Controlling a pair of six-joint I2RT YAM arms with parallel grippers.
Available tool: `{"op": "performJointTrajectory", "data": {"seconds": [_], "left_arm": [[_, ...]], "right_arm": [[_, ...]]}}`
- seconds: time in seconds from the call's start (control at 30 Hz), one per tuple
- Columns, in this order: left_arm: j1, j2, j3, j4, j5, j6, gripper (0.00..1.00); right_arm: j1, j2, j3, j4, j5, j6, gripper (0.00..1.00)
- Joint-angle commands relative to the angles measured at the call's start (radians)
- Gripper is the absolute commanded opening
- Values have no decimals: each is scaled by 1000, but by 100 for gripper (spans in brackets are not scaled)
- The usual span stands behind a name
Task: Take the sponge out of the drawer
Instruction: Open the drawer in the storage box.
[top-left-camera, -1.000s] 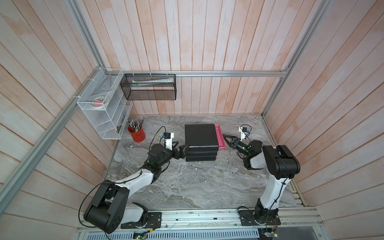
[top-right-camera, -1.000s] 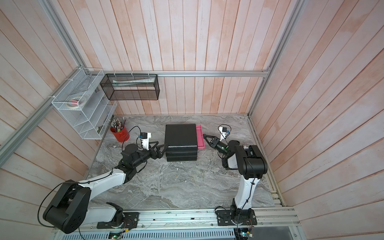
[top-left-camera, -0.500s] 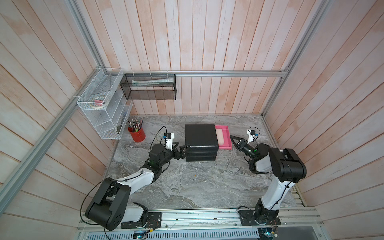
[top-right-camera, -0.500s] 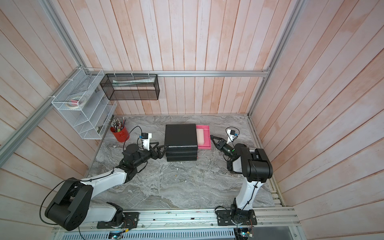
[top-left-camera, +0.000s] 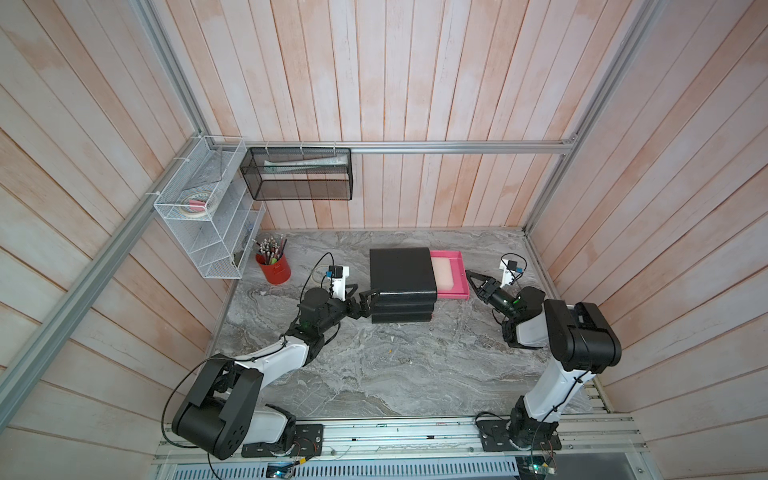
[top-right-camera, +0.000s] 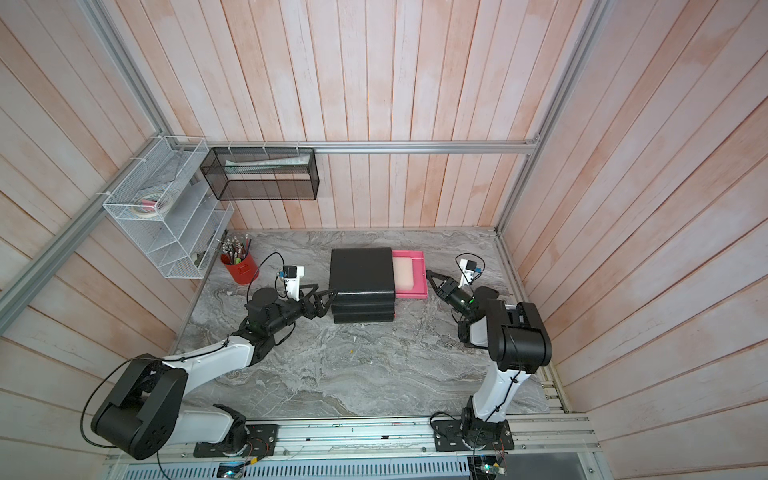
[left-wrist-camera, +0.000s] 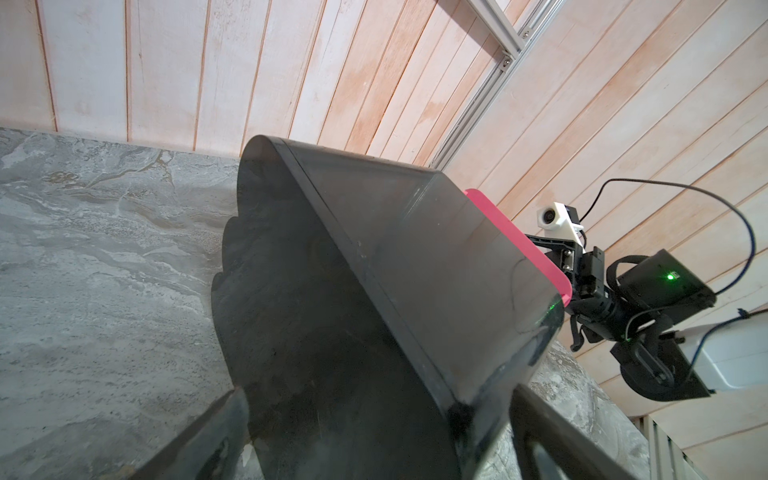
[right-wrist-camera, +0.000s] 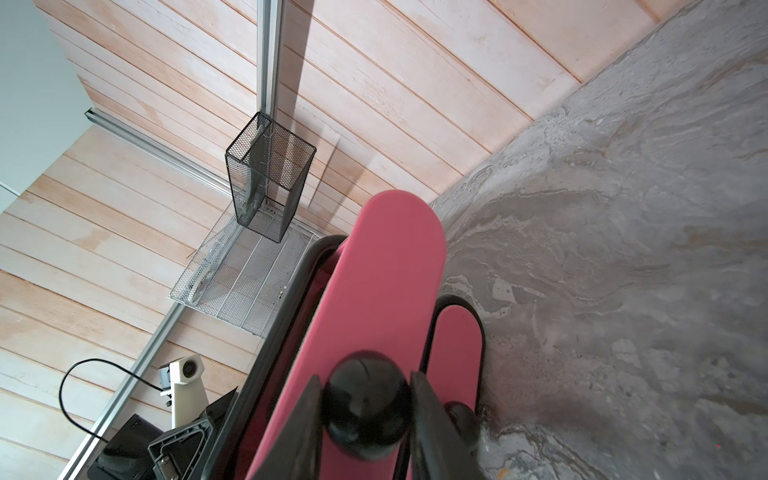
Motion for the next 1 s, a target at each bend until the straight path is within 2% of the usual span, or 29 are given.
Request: {"op": "performJointTrajectory", "data": {"seconds": [0.0,0.3,0.63,0.97], "left_arm": [[-2,9,23,19,19,3,100],[-3,1,21,10,14,11,100],[-3,0,22,5,11,12,100],[-3,8,22,9,12,13,100]], "right_arm": [[-19,-30,6,-85,27,-70,30],[-48,-50,7,-128,29,-97,30],[-100,-43,-18,-86,21,-72,30],[-104,-1,-9,-74,15,-63,31]]}}
